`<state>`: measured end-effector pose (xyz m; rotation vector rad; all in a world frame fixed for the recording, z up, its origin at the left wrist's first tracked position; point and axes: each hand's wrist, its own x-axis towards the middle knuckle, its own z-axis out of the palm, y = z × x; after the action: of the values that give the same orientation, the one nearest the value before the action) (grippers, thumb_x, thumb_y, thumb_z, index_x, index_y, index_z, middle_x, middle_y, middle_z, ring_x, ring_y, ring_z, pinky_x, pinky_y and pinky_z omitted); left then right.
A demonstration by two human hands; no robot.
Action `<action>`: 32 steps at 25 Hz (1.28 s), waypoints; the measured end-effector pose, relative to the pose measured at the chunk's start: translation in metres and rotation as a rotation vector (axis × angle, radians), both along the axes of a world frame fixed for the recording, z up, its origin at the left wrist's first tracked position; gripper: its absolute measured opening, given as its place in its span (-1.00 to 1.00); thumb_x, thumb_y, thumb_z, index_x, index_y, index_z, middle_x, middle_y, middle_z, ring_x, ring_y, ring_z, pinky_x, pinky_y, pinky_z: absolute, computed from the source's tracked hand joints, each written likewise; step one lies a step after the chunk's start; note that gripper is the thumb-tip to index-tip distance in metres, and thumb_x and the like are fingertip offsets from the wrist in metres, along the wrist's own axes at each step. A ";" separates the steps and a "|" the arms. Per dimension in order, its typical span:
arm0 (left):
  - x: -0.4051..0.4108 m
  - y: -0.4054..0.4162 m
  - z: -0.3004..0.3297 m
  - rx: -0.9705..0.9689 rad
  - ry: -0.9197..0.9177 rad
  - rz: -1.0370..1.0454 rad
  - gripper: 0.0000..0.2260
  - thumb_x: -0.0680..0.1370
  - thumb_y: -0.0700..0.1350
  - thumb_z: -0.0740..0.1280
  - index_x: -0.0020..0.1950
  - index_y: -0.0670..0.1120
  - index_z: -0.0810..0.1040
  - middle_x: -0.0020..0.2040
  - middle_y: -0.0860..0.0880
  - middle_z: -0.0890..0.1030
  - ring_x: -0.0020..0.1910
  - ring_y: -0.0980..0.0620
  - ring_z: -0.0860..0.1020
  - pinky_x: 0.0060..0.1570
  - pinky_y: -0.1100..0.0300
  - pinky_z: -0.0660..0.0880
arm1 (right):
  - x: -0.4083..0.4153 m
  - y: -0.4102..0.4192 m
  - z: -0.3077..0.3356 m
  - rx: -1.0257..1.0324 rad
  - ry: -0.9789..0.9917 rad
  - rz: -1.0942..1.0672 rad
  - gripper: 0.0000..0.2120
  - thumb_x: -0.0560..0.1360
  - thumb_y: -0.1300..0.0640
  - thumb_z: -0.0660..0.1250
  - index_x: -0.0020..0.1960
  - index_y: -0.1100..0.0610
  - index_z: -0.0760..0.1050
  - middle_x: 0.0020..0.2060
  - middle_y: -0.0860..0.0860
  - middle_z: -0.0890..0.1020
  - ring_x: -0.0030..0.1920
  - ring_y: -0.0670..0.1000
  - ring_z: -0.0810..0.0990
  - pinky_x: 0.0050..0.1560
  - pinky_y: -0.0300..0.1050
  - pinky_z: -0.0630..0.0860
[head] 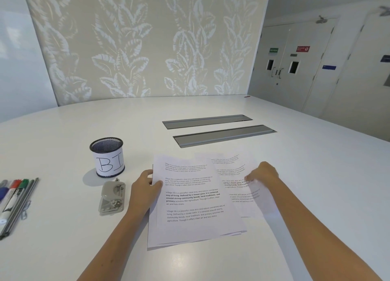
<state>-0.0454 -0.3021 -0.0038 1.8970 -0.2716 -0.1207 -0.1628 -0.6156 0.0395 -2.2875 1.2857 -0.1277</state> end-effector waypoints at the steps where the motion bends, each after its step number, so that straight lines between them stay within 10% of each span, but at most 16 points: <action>1: 0.000 0.000 0.000 0.003 -0.003 0.001 -0.68 0.48 -0.23 0.30 0.23 -0.08 0.46 -0.07 -0.07 0.63 -0.18 0.00 0.59 -0.31 0.28 0.42 | 0.000 -0.002 0.007 -0.072 -0.038 -0.016 -0.66 0.31 0.14 0.47 -0.01 0.26 0.47 -0.11 0.13 0.55 -0.02 0.18 0.55 -0.08 -0.10 0.47; 7: 0.003 -0.001 -0.004 0.016 -0.035 0.003 -0.68 0.49 -0.22 0.31 0.24 -0.09 0.46 0.01 -0.12 0.65 -0.11 -0.06 0.58 -0.21 0.19 0.43 | -0.001 -0.001 0.088 -0.557 -0.522 -0.017 -0.87 0.47 0.24 0.24 -0.05 0.23 0.54 -0.10 0.24 0.62 -0.07 0.26 0.56 -0.18 -0.08 0.38; 12: 0.006 0.000 -0.007 0.009 -0.020 0.008 -0.69 0.48 -0.21 0.31 0.22 -0.07 0.47 0.01 -0.10 0.66 -0.08 -0.07 0.62 -0.08 0.10 0.52 | -0.003 0.025 0.131 -0.479 -0.856 0.036 -0.86 0.48 0.17 0.31 -0.02 0.20 0.56 -0.18 0.03 0.57 -0.12 0.04 0.50 -0.10 -0.16 0.37; 20: 0.009 0.000 -0.008 0.056 -0.047 -0.018 -0.80 0.47 -0.15 0.32 0.09 -0.07 0.55 -0.07 -0.01 0.69 -0.14 0.03 0.62 -0.29 0.23 0.44 | 0.015 0.068 0.020 0.092 -0.673 0.052 -0.92 0.41 0.12 0.38 -0.16 0.12 0.56 -0.20 0.01 0.64 -0.09 0.08 0.61 -0.09 -0.17 0.47; 32: 0.015 0.001 -0.011 -0.074 0.001 -0.023 -0.81 0.54 -0.09 0.20 -0.18 -0.14 0.51 -0.26 -0.04 0.61 -0.24 -0.01 0.53 -0.22 0.11 0.42 | 0.000 0.087 -0.039 -0.005 -0.256 0.176 -0.83 0.36 0.12 0.31 -0.33 0.11 0.34 -0.41 0.00 0.45 -0.37 0.02 0.38 -0.35 -0.14 0.29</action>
<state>-0.0302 -0.3008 -0.0151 1.8209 -0.2935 -0.1251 -0.1625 -0.5290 0.0005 -2.2890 0.9519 -0.3505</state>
